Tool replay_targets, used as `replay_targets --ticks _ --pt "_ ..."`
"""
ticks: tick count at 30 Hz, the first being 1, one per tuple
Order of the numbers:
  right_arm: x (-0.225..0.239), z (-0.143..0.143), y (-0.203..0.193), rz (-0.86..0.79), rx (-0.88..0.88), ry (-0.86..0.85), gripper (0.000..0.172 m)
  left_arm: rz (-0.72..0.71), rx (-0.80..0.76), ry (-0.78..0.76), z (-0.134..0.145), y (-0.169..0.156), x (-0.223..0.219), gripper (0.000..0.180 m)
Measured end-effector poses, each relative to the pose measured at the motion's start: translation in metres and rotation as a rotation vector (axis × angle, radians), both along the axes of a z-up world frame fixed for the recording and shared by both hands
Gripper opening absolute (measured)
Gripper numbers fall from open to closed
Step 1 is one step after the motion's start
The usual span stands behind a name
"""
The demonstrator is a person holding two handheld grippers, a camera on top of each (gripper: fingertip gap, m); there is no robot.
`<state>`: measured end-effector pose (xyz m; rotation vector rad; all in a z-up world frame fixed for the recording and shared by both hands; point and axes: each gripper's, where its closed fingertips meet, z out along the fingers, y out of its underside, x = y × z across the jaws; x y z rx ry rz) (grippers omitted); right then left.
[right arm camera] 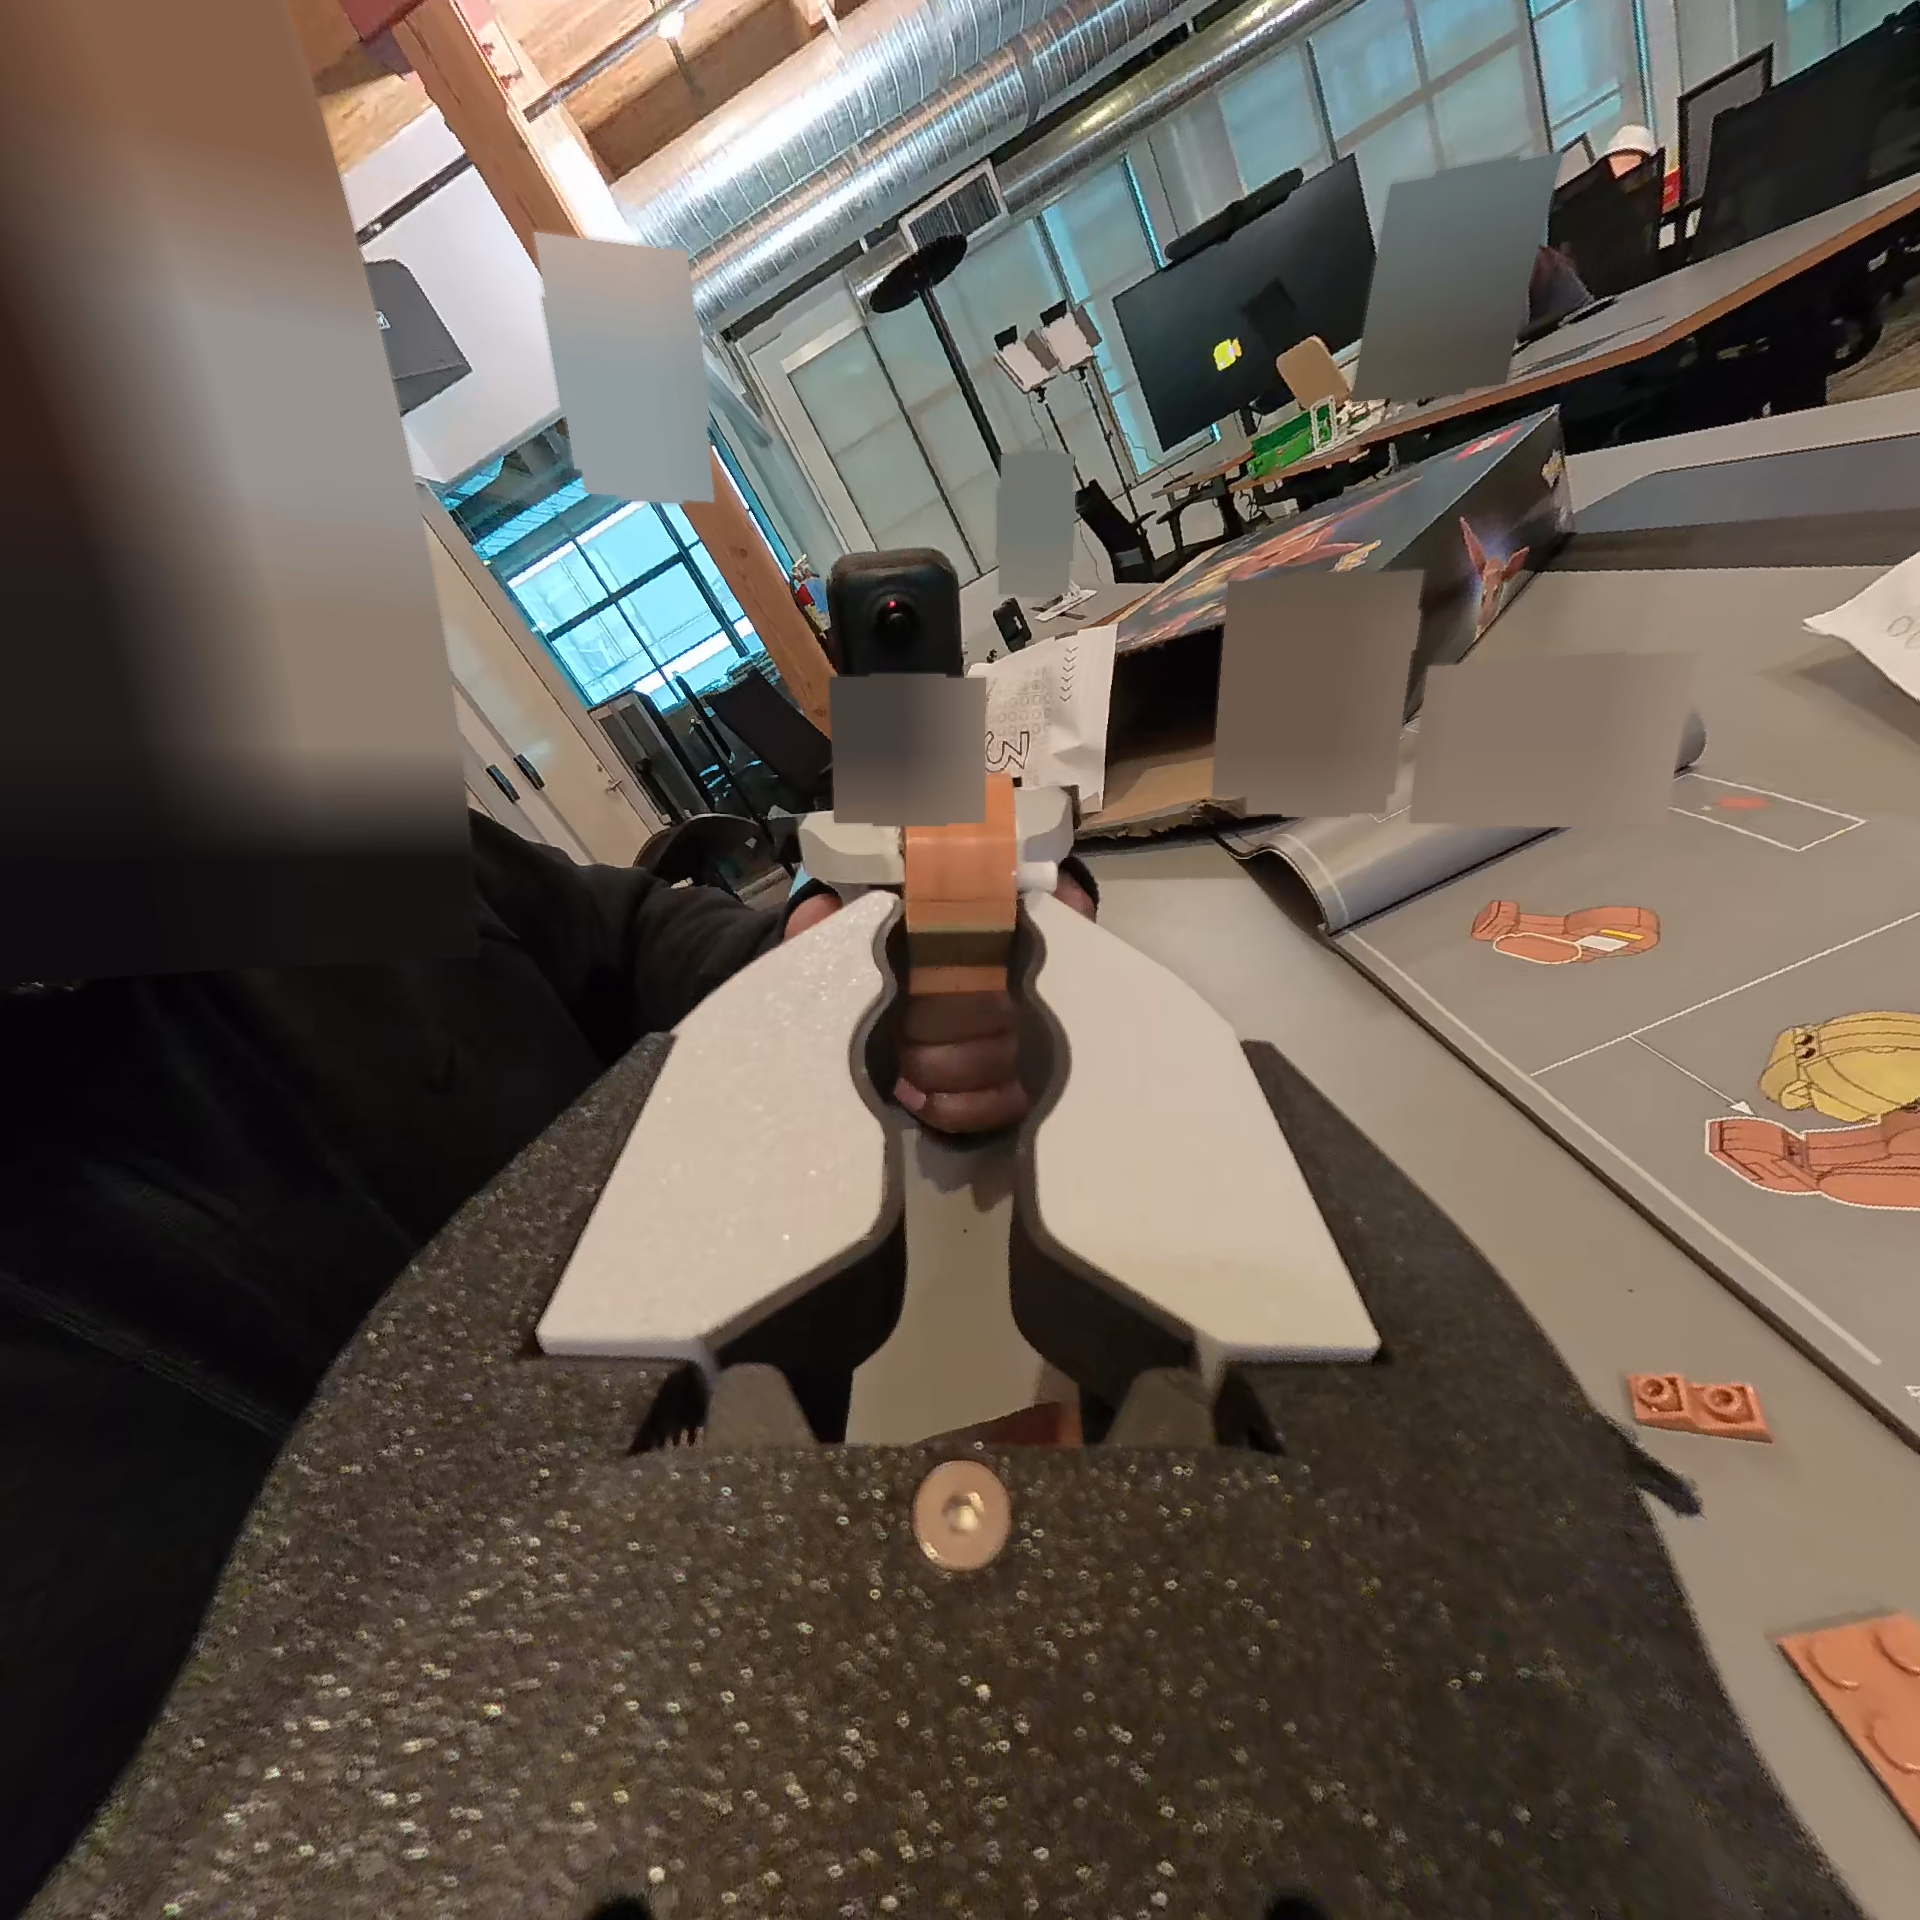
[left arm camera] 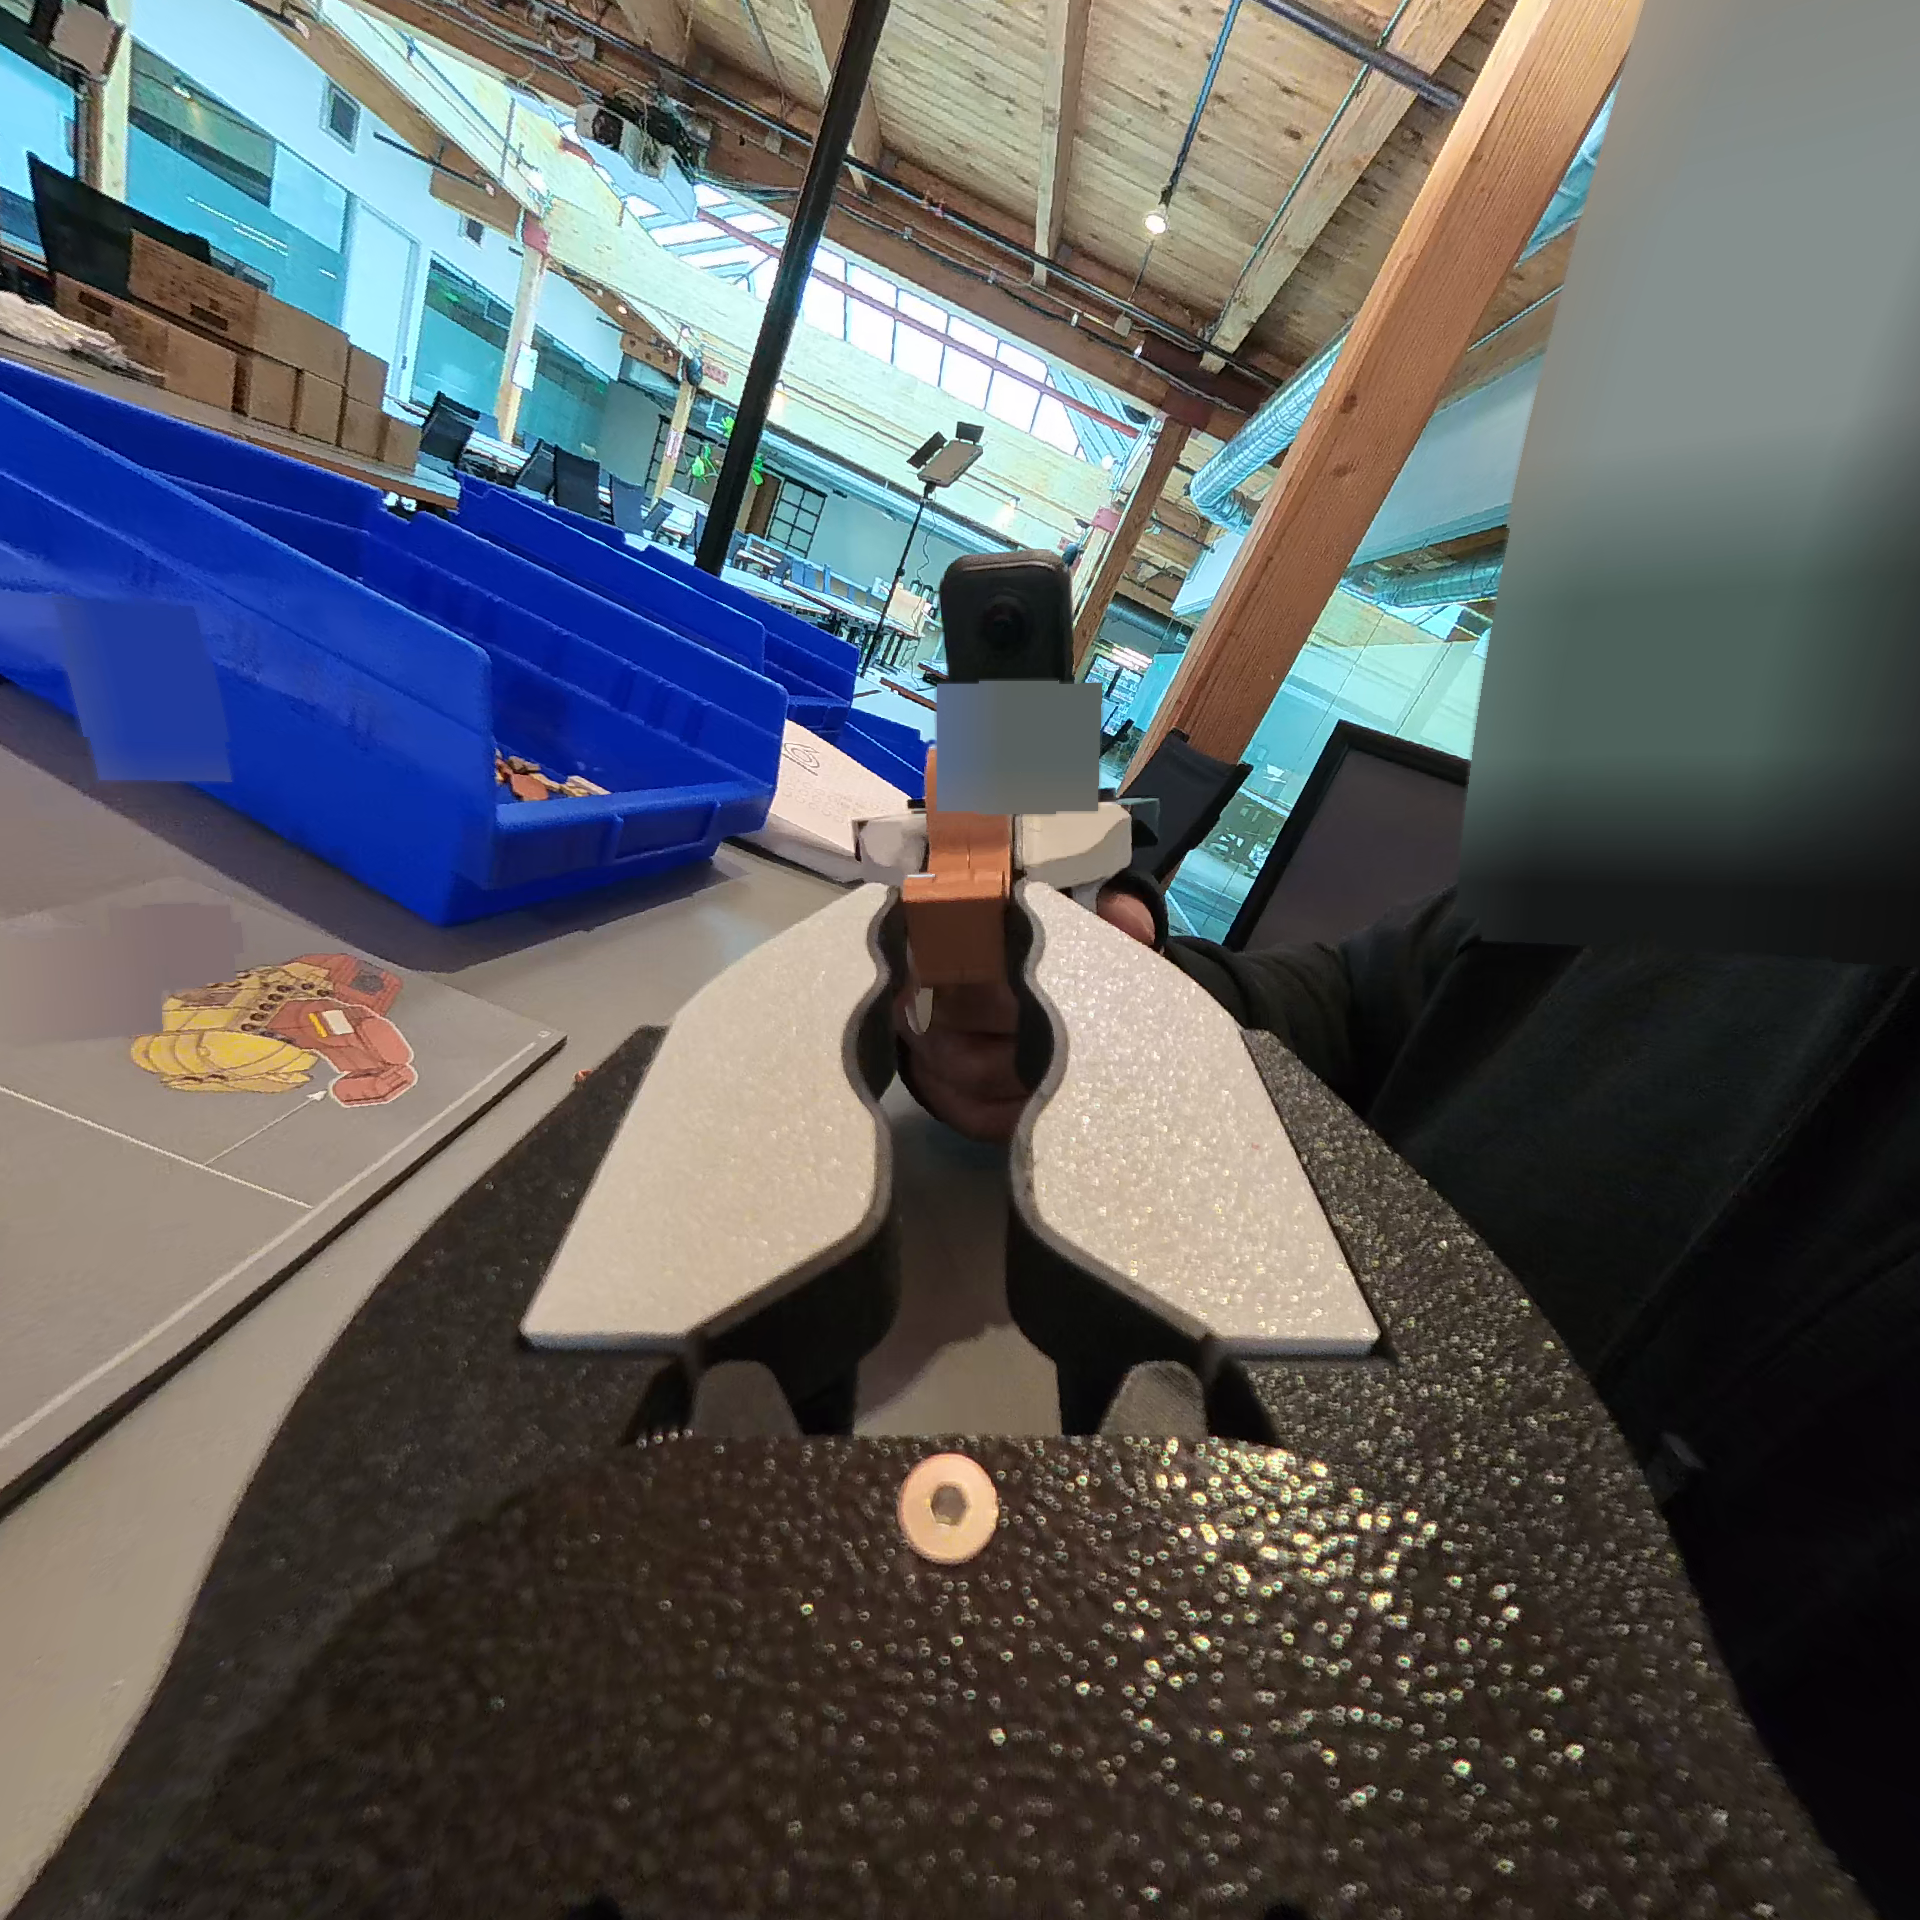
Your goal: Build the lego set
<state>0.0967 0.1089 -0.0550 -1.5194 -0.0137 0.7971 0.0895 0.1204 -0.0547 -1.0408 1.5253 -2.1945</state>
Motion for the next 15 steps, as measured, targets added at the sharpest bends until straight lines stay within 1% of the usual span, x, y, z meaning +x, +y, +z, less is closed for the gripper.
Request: replay_targets --ticks 7,12,15 --pt "0.000 -0.006 0.000 0.007 -0.031 -0.028 0.017 -0.033 0.060 0.037 -0.007 0.003 -0.001 0.024" --pt "-0.004 -0.011 0.001 0.021 -0.048 -0.056 0.017 -0.059 0.128 0.053 -0.013 -0.004 -0.003 0.023" --pt "-0.006 -0.011 0.000 0.031 -0.050 -0.059 0.017 -0.057 0.139 0.051 -0.014 -0.005 -0.003 0.019"
